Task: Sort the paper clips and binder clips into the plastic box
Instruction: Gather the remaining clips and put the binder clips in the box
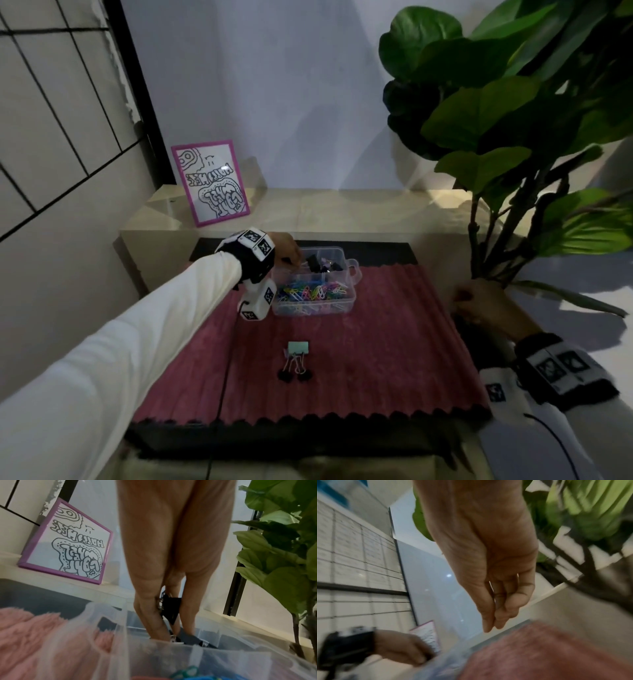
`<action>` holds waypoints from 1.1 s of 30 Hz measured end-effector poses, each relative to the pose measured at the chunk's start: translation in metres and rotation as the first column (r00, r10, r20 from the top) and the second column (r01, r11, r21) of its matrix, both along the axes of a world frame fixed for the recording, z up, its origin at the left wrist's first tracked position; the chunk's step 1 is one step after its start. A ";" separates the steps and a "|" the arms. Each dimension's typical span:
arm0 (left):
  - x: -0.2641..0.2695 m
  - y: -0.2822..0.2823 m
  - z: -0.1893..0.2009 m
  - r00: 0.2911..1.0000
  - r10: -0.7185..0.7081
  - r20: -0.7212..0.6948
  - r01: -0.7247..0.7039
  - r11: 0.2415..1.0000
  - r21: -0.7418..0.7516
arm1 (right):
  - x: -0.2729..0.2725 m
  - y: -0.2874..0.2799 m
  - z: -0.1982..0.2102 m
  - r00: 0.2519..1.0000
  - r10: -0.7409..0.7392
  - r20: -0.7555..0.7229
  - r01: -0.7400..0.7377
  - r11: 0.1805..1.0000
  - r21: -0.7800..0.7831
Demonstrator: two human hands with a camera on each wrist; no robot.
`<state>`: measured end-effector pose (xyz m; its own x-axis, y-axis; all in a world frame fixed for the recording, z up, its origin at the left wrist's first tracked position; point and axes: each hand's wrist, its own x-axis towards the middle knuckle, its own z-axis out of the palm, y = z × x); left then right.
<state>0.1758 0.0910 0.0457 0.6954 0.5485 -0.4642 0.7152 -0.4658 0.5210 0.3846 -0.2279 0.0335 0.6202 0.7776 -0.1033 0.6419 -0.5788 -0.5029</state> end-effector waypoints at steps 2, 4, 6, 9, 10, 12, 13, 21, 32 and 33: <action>0.001 -0.002 0.000 0.998 -0.068 -0.017 0.068 0.998 -0.015 | -0.029 0.017 0.011 0.984 0.176 -0.025 -0.176 0.984 -0.012; -0.002 -0.004 0.000 0.990 -0.129 -0.048 0.131 0.990 0.047 | -0.063 0.034 0.017 0.925 0.341 -0.169 -0.345 0.939 0.006; -0.006 -0.007 0.002 0.982 -0.182 -0.058 0.188 0.974 0.128 | -0.092 0.050 0.015 0.852 0.428 -0.303 -0.442 0.896 0.023; -0.009 -0.009 0.002 0.968 -0.250 -0.006 0.248 0.958 0.141 | -0.127 0.070 0.005 0.785 0.533 -0.314 -0.555 0.832 0.024; -0.010 -0.008 0.000 0.966 -0.257 0.016 0.253 0.959 0.130 | -0.136 0.075 0.003 0.779 0.549 -0.304 -0.570 0.821 0.023; -0.015 -0.008 0.001 0.963 -0.260 0.073 0.252 0.962 0.105 | -0.148 0.085 0.001 0.780 0.550 -0.299 -0.574 0.819 0.009; -0.018 -0.008 0.002 0.959 -0.263 0.107 0.252 0.962 0.103 | -0.153 0.091 0.001 0.781 0.552 -0.292 -0.580 0.815 -0.007; -0.046 0.000 0.002 0.898 -0.187 0.398 0.211 0.977 -0.015 | -0.187 0.119 -0.018 0.655 0.754 -0.059 -0.748 0.634 -0.198; -0.095 -0.019 0.020 0.676 0.168 0.717 0.007 0.972 -0.234 | -0.129 0.105 0.009 0.769 0.446 -0.459 -0.412 0.894 0.178; -0.103 -0.025 0.019 0.651 0.183 0.737 -0.004 0.971 -0.238 | -0.122 0.107 0.013 0.788 0.412 -0.457 -0.357 0.911 0.206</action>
<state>0.0728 0.0664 0.0643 0.8027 0.5898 0.0881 0.0718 -0.2423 0.9675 0.2626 -0.1209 0.0465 0.1594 0.9640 -0.2128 0.4606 -0.2633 -0.8477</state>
